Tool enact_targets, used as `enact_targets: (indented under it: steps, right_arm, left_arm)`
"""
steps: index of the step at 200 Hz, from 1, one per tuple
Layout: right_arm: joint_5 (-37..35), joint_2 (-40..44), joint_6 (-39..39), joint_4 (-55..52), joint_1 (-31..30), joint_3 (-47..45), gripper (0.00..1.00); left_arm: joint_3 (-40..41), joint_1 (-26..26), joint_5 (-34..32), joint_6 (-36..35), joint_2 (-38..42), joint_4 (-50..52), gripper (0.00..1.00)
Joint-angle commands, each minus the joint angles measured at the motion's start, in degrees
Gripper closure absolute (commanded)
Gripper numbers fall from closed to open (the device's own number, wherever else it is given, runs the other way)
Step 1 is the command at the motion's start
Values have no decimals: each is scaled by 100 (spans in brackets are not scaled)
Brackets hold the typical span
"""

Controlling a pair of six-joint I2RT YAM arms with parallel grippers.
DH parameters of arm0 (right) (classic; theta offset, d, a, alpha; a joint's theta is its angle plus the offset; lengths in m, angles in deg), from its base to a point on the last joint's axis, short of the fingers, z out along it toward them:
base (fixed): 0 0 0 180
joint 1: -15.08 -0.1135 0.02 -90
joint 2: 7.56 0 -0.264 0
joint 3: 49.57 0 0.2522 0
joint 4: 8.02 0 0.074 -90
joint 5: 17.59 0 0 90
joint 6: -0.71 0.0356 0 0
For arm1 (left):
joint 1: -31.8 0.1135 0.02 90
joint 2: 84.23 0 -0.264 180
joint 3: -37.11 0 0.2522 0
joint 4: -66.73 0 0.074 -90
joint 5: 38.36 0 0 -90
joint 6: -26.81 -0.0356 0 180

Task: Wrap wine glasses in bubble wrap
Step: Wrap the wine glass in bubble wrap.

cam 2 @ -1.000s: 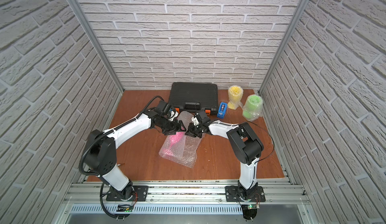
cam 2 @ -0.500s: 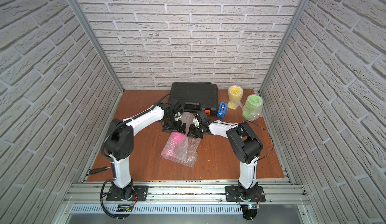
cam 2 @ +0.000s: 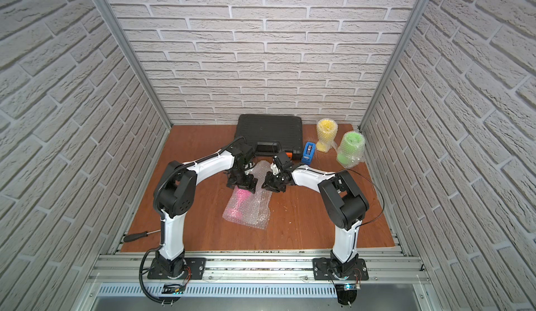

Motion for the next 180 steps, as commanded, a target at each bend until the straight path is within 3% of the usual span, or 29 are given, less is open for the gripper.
enact_targets:
  steps: [1,53,90,138,180]
  right_arm:
    - [-11,427,-11,-140,-130,78,72]
    - [644,-83,254,269,-675,301,79]
    - [911,-665,295,286,-1169,665,86]
    - [1075,-721,181,-99,-1668,499,93]
    - [1239,-230,-54,-353,-1712,7,92]
  left_arm:
    - [642,338,577,310,447,-638,14]
    - [2239,1301,2505,1032,1454,-2615,18]
    - [2720,1639,2858,1171,1767,-3059,19]
    - [2853,1671,2618,1258,1864,-3097,21]
    - [2325,1217,1279,996,1638,-1992,21]
